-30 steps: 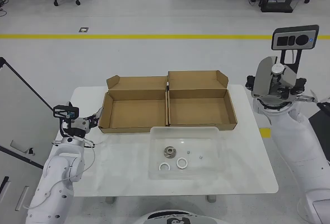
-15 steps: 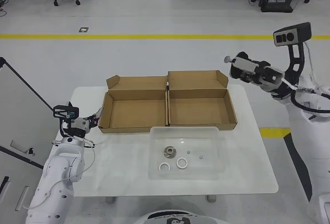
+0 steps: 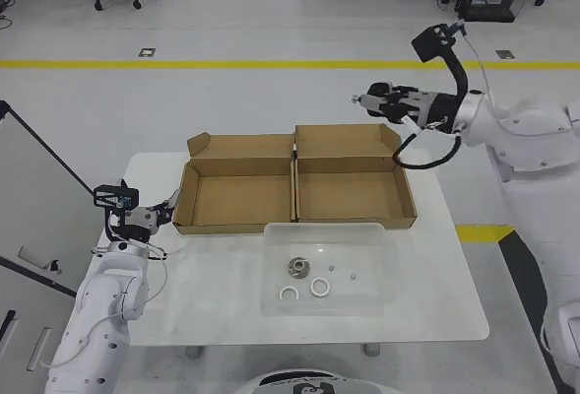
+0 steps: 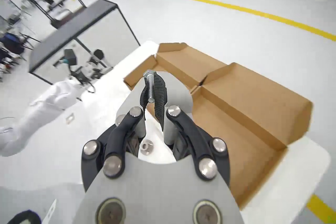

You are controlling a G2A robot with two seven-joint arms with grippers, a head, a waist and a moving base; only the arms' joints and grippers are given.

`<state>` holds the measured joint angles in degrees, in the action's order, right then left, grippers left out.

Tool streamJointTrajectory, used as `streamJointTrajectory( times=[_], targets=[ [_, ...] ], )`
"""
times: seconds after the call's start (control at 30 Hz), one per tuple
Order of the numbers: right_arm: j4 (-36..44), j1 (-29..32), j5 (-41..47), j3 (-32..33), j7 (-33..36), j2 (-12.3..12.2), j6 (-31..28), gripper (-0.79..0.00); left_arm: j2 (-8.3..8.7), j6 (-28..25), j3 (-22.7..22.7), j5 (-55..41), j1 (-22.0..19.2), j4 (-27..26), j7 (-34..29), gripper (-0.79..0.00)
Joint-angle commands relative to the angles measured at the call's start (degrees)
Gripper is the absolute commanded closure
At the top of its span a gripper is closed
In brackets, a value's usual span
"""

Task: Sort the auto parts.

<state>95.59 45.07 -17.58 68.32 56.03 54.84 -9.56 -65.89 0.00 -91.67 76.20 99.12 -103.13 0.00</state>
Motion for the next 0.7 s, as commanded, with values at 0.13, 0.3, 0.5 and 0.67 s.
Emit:
streamJointTrajectory(
  times=[0.13,0.3,0.5,0.67],
  targets=[
    [-7.3,-8.0,-11.5,-10.8,0.3,2.1,0.1,0.000,0.00,0.0,0.0,0.0,0.0,0.0,0.0,-0.785],
    [-12.9,-12.6,-20.1,-18.0,-0.7,4.0,0.5,0.000,0.00,0.0,0.0,0.0,0.0,0.0,0.0,-0.785],
    [-20.1,-16.0,-28.0,-24.7,-2.6,6.3,1.4,0.000,0.00,0.0,0.0,0.0,0.0,0.0,0.0,-0.785],
    [-27.1,-17.2,-29.2,-28.6,-2.4,8.3,1.3,0.000,0.00,0.0,0.0,0.0,0.0,0.0,0.0,-0.785]
  ],
)
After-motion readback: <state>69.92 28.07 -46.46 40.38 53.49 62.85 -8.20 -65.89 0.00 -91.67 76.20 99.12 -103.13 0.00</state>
